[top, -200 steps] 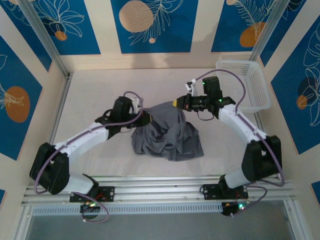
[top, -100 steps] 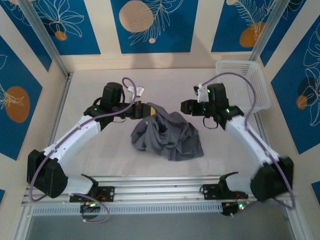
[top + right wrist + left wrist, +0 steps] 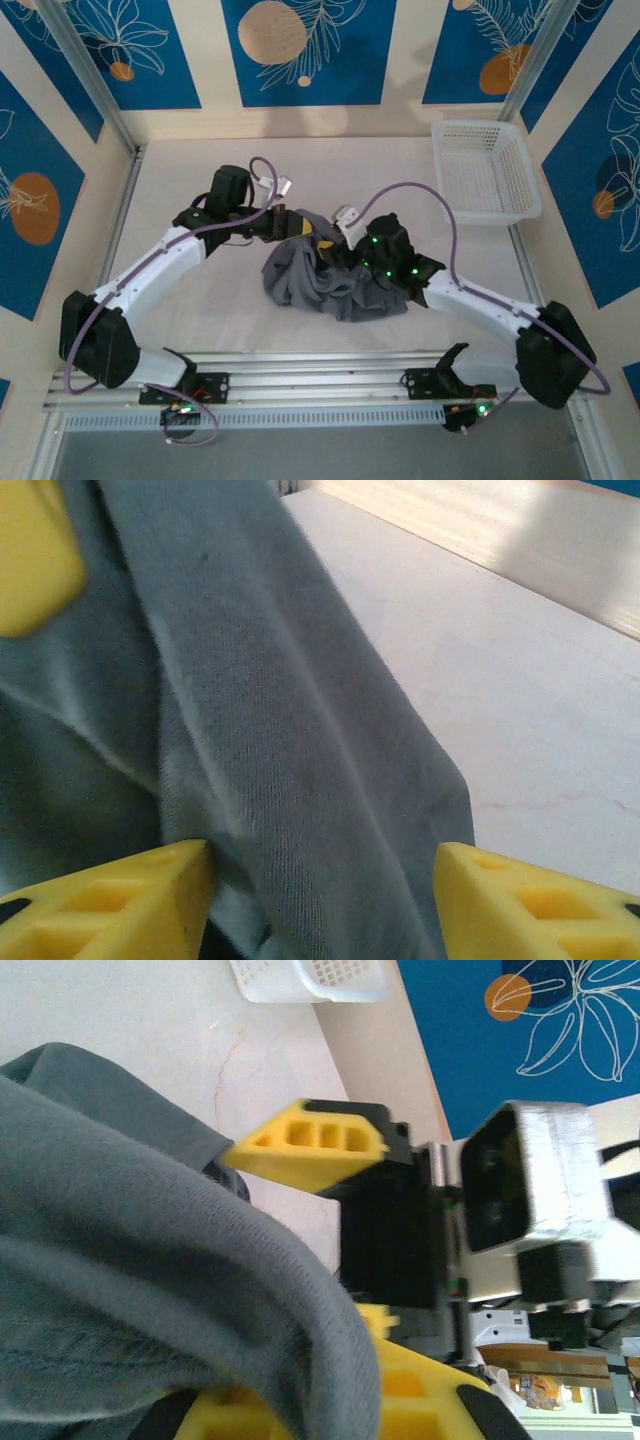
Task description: Fold the inside-out t-shirt
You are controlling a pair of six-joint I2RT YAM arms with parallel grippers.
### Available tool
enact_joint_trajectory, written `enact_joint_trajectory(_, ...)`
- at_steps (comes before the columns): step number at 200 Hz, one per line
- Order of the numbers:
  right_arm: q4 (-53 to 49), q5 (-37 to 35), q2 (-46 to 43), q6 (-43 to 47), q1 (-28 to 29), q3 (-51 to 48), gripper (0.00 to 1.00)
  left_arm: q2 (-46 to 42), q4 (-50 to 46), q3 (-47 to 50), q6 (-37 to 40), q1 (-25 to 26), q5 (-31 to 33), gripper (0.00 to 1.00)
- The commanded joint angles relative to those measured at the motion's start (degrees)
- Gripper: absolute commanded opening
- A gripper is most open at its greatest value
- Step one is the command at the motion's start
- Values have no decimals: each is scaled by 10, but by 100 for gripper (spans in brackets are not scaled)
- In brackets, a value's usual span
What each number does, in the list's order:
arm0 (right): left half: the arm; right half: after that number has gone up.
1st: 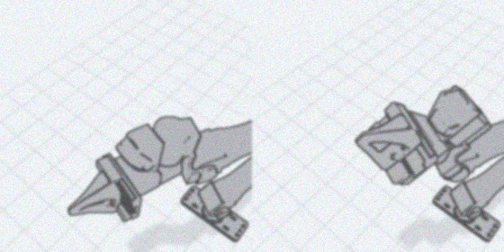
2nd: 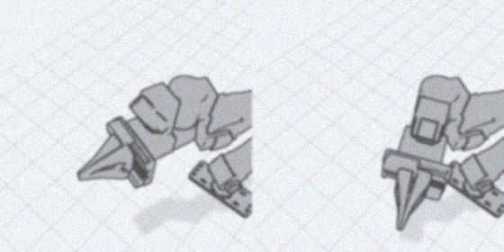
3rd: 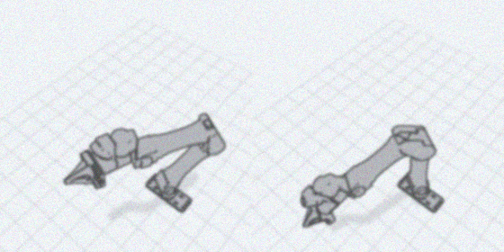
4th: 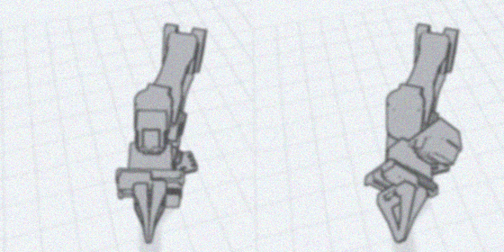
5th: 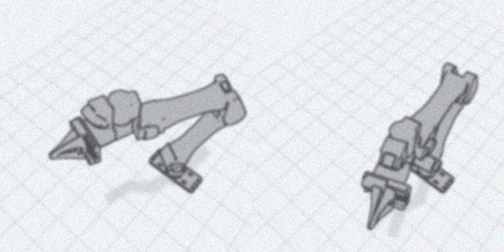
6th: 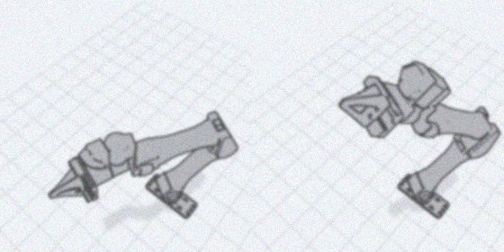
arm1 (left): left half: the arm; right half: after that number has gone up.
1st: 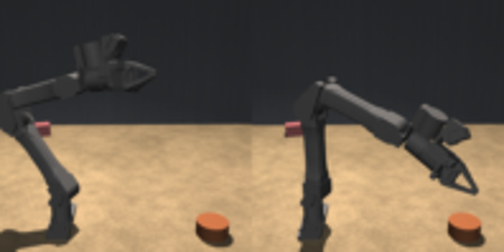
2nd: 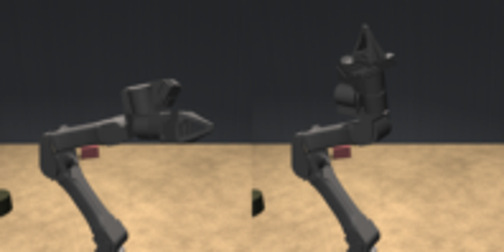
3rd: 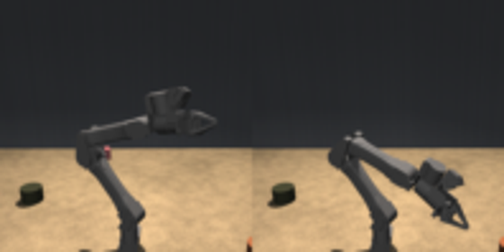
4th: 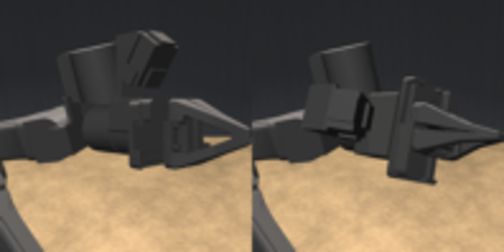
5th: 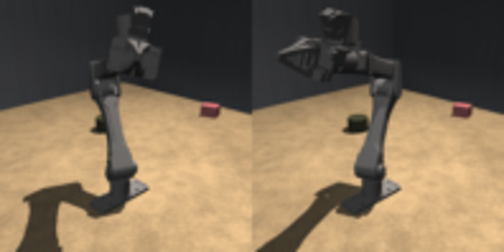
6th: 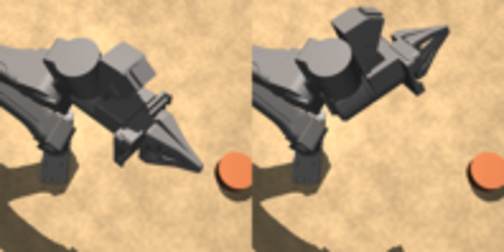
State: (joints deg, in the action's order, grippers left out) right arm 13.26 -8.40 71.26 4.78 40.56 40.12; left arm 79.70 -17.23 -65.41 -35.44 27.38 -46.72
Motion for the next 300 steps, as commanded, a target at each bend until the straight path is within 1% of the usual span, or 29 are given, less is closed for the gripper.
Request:
enact_joint_trajectory(1,71,27,33,70,4,31,65,-8,-4,-19,7,-6,-8,0)
enact_joint_trajectory(30,63,50,78,75,3,53,67,-11,-6,-22,6,-7,-2,0)
enact_joint_trajectory(41,47,47,90,73,2,61,65,-13,-8,-22,6,-8,2,0)
enact_joint_trajectory(53,18,57,91,72,2,69,59,-18,-17,-24,9,-14,7,0)
enact_joint_trajectory(57,8,60,88,68,2,70,55,-19,-23,-25,12,-17,11,0)
enact_joint_trajectory(61,-2,64,84,66,2,70,48,-21,-31,-26,15,-21,15,0)
enact_joint_trajectory(71,-37,97,68,59,-2,72,16,-25,-46,-28,22,-34,21,0)
enact_joint_trajectory(74,-54,114,60,57,-4,74,9,-25,-52,-28,26,-38,23,0)
enact_joint_trajectory(82,-102,169,39,41,-11,82,0,-28,-69,-30,40,-53,31,0)
enact_joint_trajectory(95,-165,292,-2,-2,-29,98,0,-24,-107,-33,98,-72,65,0)
enact_joint_trajectory(103,-187,368,-22,-34,-39,110,0,-14,-133,-35,150,-76,127,0)
enact_joint_trajectory(111,-183,430,-36,-73,-48,113,0,7,-136,-35,184,-76,184,0)
enact_joint_trajectory(117,-162,460,-43,-108,-55,109,0,31,-132,-38,197,-77,203,0)
enact_joint_trajectory(123,-129,484,-45,-144,-62,101,0,57,-127,-50,200,-78,201,0)
enact_joint_trajectory(129,-94,498,-44,-176,-69,92,0,83,-114,-64,193,-77,181,0)
enact_joint_trajectory(140,-43,504,-39,-221,-79,80,0,110,-40,-67,156,-75,128,0)
enact_joint_trajectory(146,-25,503,-36,-237,-85,76,0,116,6,-56,129,-73,117,0)
enact_joint_trajectory(153,-11,500,-31,-254,-92,74,0,120,40,-49,106,-73,113,9)
enact_joint_trajectory(158,-4,497,-29,-265,-97,74,0,121,47,-49,102,-73,116,19)
enact_joint_trajectory(167,8,485,-27,-280,-105,72,0,115,33,-51,110,-73,134,36)
enact_joint_trajectory(176,17,468,-28,-288,-113,69,0,99,12,-47,126,-73,159,48)
enact_joint_trajectory(190,25,445,-26,-293,-123,65,0,59,-23,-32,155,-75,196,61)
enact_joint_trajectory(206,23,429,-21,-294,-131,65,0,6,-84,-17,181,-75,255,67)
enact_joint_trajectory(218,21,420,-15,-298,-138,67,0,-36,-110,3,180,-75,281,67)
enact_joint_trajectory(237,20,414,-4,-304,-146,71,0,-100,-86,58,144,-63,247,63)
enact_joint_trajectory(253,18,410,6,-306,-150,76,0,-136,-45,102,97,-33,234,52)
enact_joint_trajectory(278,9,413,15,-309,-150,88,0,-147,-20,126,55,39,297,29)
enact_joint_trajectory(286,6,413,15,-309,-150,89,0,-142,1,128,53,62,300,26)
enact_joint_trajectory(300,2,412,15,-308,-149,91,0,-117,30,121,60,93,303,25)
